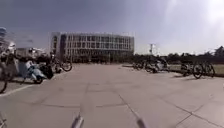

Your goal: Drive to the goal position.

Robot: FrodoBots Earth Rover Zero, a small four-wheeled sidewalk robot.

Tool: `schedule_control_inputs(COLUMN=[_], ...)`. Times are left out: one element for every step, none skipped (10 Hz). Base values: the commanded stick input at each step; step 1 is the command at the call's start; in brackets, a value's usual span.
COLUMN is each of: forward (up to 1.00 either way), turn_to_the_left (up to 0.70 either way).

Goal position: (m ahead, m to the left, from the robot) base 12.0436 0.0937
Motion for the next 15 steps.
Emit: schedule_control_inputs(forward=[1.0,1.0,1.0,1.0,1.0,1.0,1.0,1.0,1.0,1.0,1.0,1.0,1.0,1.0,1.0], turn_to_the_left=[0.0,0.0,0.0,0.0,0.0,0.0,0.0,0.0,0.0,0.0,0.0,0.0,0.0,0.03,0.26])
